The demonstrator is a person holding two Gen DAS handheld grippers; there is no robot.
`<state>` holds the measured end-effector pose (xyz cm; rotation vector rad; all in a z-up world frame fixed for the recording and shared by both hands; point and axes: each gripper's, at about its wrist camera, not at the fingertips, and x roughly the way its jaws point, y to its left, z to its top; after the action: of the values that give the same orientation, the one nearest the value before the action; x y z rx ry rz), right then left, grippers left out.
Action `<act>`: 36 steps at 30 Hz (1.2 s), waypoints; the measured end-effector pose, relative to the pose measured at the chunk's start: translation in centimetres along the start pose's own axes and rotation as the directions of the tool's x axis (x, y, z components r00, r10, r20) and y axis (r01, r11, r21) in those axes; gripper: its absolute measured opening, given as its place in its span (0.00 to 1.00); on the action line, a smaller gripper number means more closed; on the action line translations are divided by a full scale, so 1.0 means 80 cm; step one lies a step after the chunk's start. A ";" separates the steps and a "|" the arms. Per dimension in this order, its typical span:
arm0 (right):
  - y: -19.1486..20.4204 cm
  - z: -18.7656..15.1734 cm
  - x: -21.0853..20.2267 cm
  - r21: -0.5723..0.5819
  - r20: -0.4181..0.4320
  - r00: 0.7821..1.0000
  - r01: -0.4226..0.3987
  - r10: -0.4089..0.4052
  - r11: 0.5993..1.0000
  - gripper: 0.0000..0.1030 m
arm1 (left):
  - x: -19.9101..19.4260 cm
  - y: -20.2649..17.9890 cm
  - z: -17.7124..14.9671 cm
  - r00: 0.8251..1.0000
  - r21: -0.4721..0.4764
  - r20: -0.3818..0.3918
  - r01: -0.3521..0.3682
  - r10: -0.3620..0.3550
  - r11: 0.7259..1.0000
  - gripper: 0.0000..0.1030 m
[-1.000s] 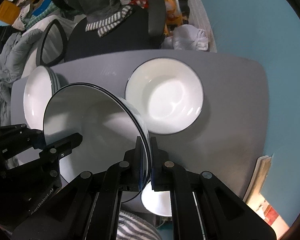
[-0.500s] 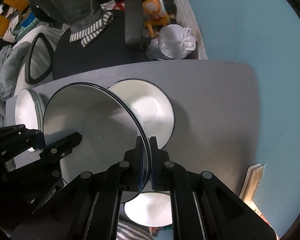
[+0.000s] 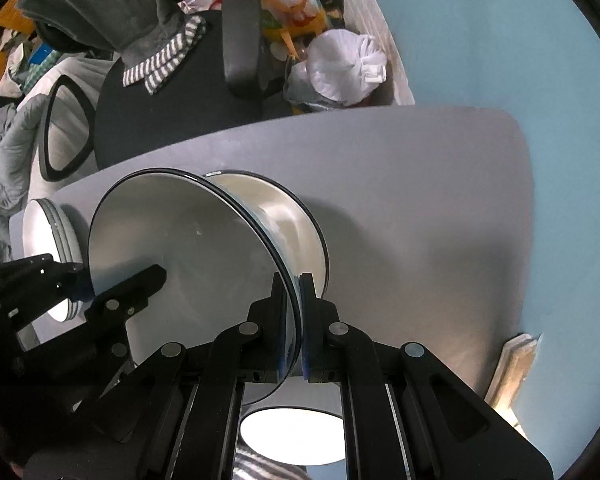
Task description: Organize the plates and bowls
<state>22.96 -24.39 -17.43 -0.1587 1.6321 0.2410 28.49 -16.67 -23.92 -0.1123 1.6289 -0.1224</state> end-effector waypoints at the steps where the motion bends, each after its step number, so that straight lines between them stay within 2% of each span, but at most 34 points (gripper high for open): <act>1: -0.001 -0.001 0.003 0.002 -0.005 1.000 -0.003 0.003 1.000 0.06 | 0.003 0.000 0.000 1.000 0.001 -0.005 0.001 -0.001 1.000 0.11; 11: -0.007 0.006 0.013 0.001 -0.022 1.000 0.016 -0.016 1.000 0.07 | 0.013 0.006 0.009 1.000 0.010 -0.013 0.002 -0.002 1.000 0.11; 18: -0.006 0.013 0.019 0.010 -0.043 0.999 -0.007 0.008 1.000 0.21 | 0.020 0.003 0.013 1.000 0.003 -0.026 -0.003 0.003 1.000 0.12; 20: -0.004 0.015 0.020 0.008 -0.052 0.998 -0.020 0.020 1.000 0.27 | 0.022 0.004 0.014 0.999 0.003 -0.032 -0.012 0.012 1.000 0.15; 22: -0.001 0.016 0.020 -0.001 -0.054 0.998 -0.020 0.020 1.000 0.29 | 0.021 0.004 0.014 0.999 0.007 -0.029 -0.014 0.015 1.000 0.16; 26: 0.002 0.017 0.017 -0.003 -0.059 0.998 -0.010 0.010 1.000 0.34 | 0.014 0.008 0.013 1.000 0.001 -0.013 -0.028 0.028 1.000 0.26; 34: 0.000 0.015 0.014 0.001 -0.057 0.998 -0.012 0.012 1.000 0.34 | 0.006 0.024 0.008 1.000 -0.026 0.008 -0.005 0.005 1.000 0.32; 36: 0.000 0.014 0.010 -0.003 -0.048 0.999 0.014 -0.014 1.000 0.36 | 0.003 0.025 0.007 1.000 -0.027 0.014 0.001 -0.001 1.000 0.34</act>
<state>24.00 -24.06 -18.34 -0.1789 1.6780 0.2300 29.00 -14.77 -24.50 -0.1348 1.6170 -0.1001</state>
